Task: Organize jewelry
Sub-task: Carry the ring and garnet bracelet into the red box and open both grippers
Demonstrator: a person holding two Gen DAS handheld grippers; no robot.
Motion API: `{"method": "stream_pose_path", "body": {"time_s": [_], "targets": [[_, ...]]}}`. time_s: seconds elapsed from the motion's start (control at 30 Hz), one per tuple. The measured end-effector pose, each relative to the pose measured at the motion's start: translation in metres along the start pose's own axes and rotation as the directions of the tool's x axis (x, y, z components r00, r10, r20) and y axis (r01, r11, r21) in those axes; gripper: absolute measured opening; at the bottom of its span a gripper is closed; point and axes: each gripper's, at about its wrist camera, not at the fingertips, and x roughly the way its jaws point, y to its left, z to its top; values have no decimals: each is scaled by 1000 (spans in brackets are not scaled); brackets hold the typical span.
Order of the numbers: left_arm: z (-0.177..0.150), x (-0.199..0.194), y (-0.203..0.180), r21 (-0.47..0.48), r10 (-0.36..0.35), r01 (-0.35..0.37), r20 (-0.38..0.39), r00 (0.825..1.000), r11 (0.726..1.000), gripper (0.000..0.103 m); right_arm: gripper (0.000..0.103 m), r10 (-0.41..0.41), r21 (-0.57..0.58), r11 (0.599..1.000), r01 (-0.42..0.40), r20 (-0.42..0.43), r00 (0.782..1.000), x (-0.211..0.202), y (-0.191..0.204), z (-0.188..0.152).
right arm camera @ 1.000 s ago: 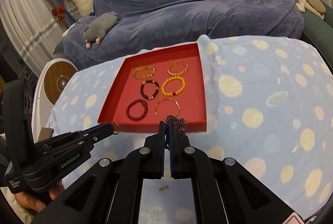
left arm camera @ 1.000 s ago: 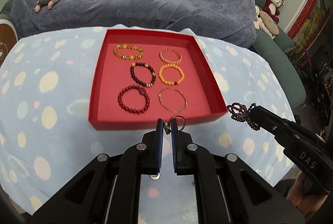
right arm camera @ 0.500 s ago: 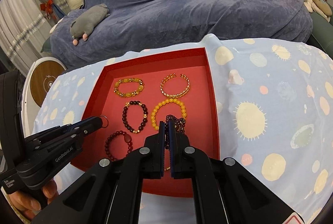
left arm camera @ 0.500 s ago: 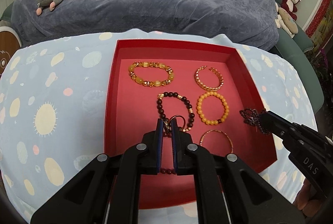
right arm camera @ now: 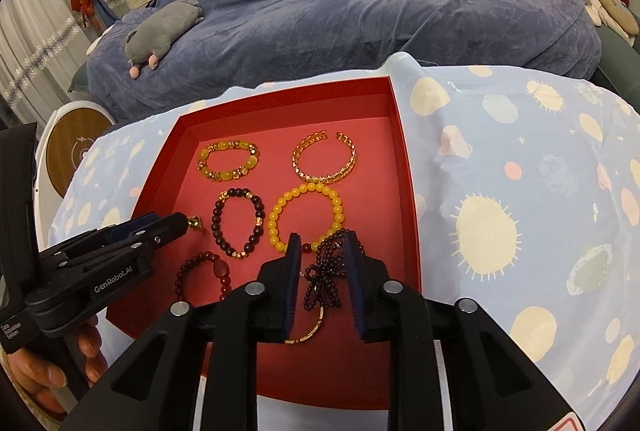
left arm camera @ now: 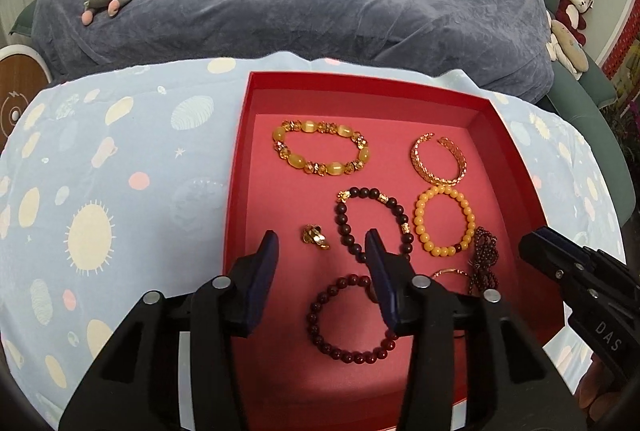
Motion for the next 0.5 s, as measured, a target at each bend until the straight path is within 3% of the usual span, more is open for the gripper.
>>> {"method": "stream_pose_path", "body": {"time_s": [0.23,0.5], "targets": [[-10,-31,-2,-16,-16,17,39,999,1000,43,26,2,-4,1000,-2,26,1000,-29,0,-12],[-46,-68,-10,-10,-39,39,53,998,999,43,26,1,5,1000,-1,6,1000,-58,1,-52]]}}
